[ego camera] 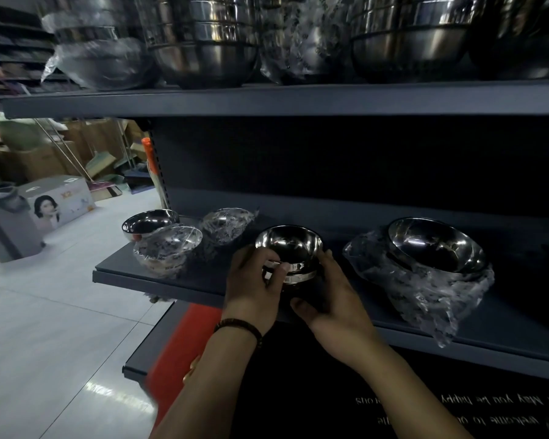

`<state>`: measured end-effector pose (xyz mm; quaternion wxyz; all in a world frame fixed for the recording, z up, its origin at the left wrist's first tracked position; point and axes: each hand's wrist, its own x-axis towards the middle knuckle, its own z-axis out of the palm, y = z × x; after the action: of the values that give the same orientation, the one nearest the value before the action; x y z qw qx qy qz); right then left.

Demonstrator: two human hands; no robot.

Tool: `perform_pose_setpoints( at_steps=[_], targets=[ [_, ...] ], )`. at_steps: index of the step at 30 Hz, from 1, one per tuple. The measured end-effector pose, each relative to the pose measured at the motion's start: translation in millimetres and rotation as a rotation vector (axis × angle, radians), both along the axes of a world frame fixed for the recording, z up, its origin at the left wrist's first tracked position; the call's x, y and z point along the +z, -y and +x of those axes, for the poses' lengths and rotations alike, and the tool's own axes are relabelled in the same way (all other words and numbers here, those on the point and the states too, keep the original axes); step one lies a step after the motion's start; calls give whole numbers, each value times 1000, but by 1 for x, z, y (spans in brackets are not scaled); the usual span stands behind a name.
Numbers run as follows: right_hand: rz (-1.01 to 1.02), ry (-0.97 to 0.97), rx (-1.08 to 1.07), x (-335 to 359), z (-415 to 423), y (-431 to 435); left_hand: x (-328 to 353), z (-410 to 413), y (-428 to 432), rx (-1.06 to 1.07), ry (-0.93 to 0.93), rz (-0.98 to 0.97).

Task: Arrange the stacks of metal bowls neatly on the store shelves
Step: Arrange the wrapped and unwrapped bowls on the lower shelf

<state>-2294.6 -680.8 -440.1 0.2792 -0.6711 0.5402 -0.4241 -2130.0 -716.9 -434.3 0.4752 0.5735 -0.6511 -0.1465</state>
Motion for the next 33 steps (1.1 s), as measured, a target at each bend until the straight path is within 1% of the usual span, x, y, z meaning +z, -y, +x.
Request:
perform_pose_setpoints(
  at_steps=[3, 7, 8, 11, 12, 15, 19, 21, 23, 25, 26, 27, 29, 31, 33],
  targets=[
    [28, -57, -26, -3, 4, -2, -3, 0, 2, -1, -3, 17],
    [39, -45, -43, -8, 9, -3, 0, 1, 3, 33, -117, 29],
    [35, -22, -63, -9, 10, -2, 1, 3, 4, 55, -164, 59],
    [56, 33, -126, -14, 16, -1, -5, 7, 10, 87, -338, 253],
    [56, 37, -136, -15, 18, -1, -12, 8, 15, 83, -369, 270],
    [59, 12, -149, -19, 19, 0, -32, 8, 29, 18, -384, 312],
    [101, 7, -165, -15, 9, 6, -27, 1, 31, -98, -394, 352],
    [136, 4, -155, -12, 13, 4, -18, 0, 23, -118, -373, 353],
    [131, 31, -224, -9, 28, -4, -5, 6, 15, -78, -375, 312],
    [48, 65, -318, -6, 47, -15, 1, 25, 13, 41, -403, 192],
    [4, 44, -326, -5, 57, -20, 3, 39, 13, 130, -427, 130],
    [-21, -3, -296, -5, 67, -23, 6, 54, 11, 219, -444, 82],
    [-34, -76, -160, -6, 86, -26, 9, 88, 9, 373, -482, 27],
    [4, -90, -32, -6, 100, -24, 8, 121, 11, 481, -522, 45],
    [81, -130, 46, -7, 111, -18, 2, 148, 18, 512, -515, 80]
  ],
)
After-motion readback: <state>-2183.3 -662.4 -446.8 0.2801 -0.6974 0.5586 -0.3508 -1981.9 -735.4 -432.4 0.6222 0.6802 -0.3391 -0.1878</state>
